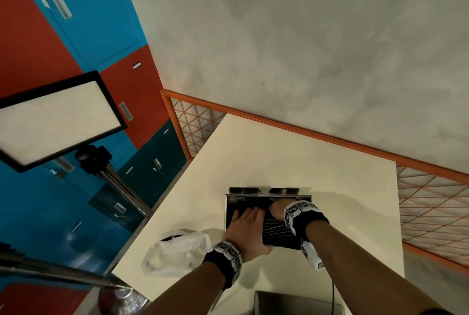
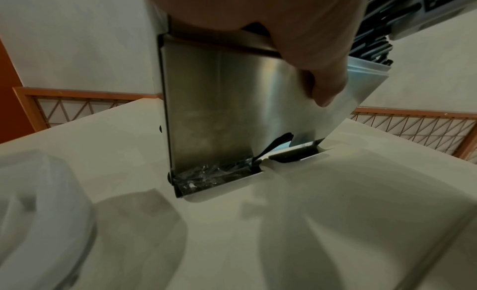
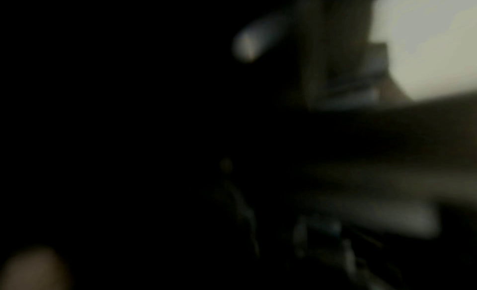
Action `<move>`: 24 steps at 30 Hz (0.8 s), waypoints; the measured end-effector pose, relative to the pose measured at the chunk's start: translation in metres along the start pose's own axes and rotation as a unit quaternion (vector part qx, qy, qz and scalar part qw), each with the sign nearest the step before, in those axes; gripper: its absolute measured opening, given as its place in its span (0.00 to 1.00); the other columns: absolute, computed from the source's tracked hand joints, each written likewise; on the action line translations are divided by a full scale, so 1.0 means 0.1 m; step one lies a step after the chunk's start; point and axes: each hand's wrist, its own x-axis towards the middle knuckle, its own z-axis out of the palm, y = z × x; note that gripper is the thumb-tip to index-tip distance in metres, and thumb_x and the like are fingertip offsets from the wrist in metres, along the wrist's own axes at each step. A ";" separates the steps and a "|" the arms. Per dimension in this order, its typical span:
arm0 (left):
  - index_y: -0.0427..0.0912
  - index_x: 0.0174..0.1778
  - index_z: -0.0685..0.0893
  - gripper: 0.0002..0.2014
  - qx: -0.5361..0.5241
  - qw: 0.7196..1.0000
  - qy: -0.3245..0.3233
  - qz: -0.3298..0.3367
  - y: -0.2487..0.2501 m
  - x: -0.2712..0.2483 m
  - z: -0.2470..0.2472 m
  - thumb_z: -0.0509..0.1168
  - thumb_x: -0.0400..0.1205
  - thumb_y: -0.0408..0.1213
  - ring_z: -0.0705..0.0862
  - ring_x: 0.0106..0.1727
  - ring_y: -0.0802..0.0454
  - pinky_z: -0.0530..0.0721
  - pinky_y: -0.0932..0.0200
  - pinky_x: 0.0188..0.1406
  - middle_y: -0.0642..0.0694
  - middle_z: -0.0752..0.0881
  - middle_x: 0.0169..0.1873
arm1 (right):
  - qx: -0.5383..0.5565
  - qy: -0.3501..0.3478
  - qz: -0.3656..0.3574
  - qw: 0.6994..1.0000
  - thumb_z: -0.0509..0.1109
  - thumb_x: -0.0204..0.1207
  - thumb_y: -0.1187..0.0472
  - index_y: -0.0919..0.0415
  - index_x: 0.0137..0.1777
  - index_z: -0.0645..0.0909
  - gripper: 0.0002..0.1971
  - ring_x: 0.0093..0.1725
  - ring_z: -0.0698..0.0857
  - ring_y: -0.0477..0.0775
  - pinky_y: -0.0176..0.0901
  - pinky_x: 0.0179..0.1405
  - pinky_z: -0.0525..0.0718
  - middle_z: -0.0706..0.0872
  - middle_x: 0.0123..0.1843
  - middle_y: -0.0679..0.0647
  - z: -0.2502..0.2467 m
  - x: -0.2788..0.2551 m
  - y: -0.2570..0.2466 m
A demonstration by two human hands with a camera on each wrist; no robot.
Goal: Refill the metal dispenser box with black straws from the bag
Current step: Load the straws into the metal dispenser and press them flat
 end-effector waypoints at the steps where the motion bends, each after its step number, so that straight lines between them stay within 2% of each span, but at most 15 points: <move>1: 0.49 0.70 0.71 0.40 -0.001 1.000 -0.004 0.002 0.00 0.00 -0.01 0.67 0.66 0.68 0.78 0.67 0.47 0.73 0.40 0.69 0.52 0.79 0.65 | -0.001 -0.008 0.011 1.000 0.51 0.89 0.54 0.58 0.76 0.73 0.21 0.71 0.79 0.62 0.47 0.69 0.73 0.80 0.73 0.61 0.00 0.02 -0.01; 4: 0.48 0.71 0.70 0.41 -0.003 1.000 -0.013 0.009 -0.01 0.02 -0.02 0.68 0.66 0.68 0.75 0.68 0.46 0.73 0.39 0.69 0.50 0.77 0.66 | -0.008 -0.027 0.027 0.999 0.51 0.89 0.52 0.59 0.76 0.73 0.21 0.70 0.80 0.61 0.45 0.68 0.74 0.80 0.72 0.62 -0.02 0.08 0.01; 7: 0.47 0.69 0.73 0.41 0.000 0.999 0.018 0.029 -0.01 0.03 -0.05 0.69 0.64 0.67 0.75 0.64 0.44 0.77 0.42 0.66 0.48 0.75 0.63 | -0.019 -0.040 0.042 0.998 0.52 0.87 0.46 0.58 0.68 0.81 0.23 0.63 0.83 0.61 0.48 0.65 0.79 0.85 0.66 0.62 -0.02 0.18 0.06; 9: 0.45 0.68 0.76 0.40 -0.002 0.998 0.051 0.045 -0.01 0.02 -0.03 0.69 0.64 0.65 0.75 0.64 0.44 0.77 0.42 0.68 0.47 0.75 0.63 | -0.004 -0.033 0.055 0.998 0.54 0.84 0.42 0.55 0.65 0.83 0.24 0.61 0.84 0.60 0.49 0.65 0.79 0.86 0.64 0.59 0.01 0.25 0.09; 13: 0.44 0.73 0.77 0.43 0.009 0.995 0.080 0.054 -0.02 0.03 -0.05 0.67 0.65 0.66 0.73 0.73 0.44 0.63 0.36 0.82 0.45 0.74 0.71 | 0.000 -0.031 0.059 0.998 0.56 0.80 0.39 0.52 0.62 0.84 0.24 0.57 0.86 0.59 0.51 0.62 0.81 0.88 0.60 0.57 0.03 0.32 0.12; 16: 0.45 0.71 0.77 0.42 0.026 0.997 0.058 0.045 -0.01 0.04 -0.04 0.65 0.65 0.68 0.78 0.69 0.44 0.61 0.33 0.80 0.46 0.80 0.67 | 0.001 -0.018 0.050 0.999 0.56 0.77 0.37 0.50 0.59 0.85 0.24 0.54 0.87 0.58 0.53 0.60 0.83 0.90 0.56 0.56 0.03 0.33 0.15; 18: 0.46 0.67 0.78 0.40 0.028 0.997 0.054 0.041 -0.02 0.04 -0.05 0.65 0.64 0.69 0.83 0.61 0.44 0.62 0.31 0.78 0.49 0.85 0.59 | -0.002 -0.023 0.040 0.999 0.54 0.77 0.37 0.49 0.56 0.86 0.24 0.51 0.87 0.57 0.53 0.59 0.83 0.90 0.54 0.55 0.04 0.36 0.18; 20: 0.46 0.66 0.77 0.40 0.032 0.997 0.054 0.039 -0.05 0.06 -0.05 0.65 0.64 0.69 0.84 0.57 0.45 0.65 0.30 0.77 0.49 0.85 0.56 | -0.008 -0.042 0.045 0.998 0.52 0.79 0.40 0.50 0.55 0.85 0.23 0.49 0.87 0.56 0.54 0.58 0.84 0.90 0.52 0.55 0.07 0.38 0.17; 23: 0.45 0.67 0.76 0.41 0.023 0.998 0.042 0.044 -0.05 0.10 -0.06 0.68 0.64 0.69 0.83 0.56 0.44 0.73 0.36 0.73 0.48 0.84 0.55 | -0.015 -0.029 0.033 0.999 0.50 0.87 0.50 0.55 0.64 0.80 0.19 0.54 0.87 0.60 0.54 0.59 0.84 0.88 0.58 0.58 0.08 0.36 0.16; 24: 0.45 0.67 0.75 0.41 0.014 0.998 0.034 0.045 -0.06 0.10 -0.07 0.68 0.64 0.69 0.83 0.56 0.44 0.76 0.39 0.71 0.48 0.83 0.56 | -0.008 -0.036 0.039 0.999 0.49 0.87 0.49 0.55 0.65 0.80 0.20 0.55 0.86 0.59 0.52 0.60 0.82 0.88 0.58 0.57 0.07 0.33 0.12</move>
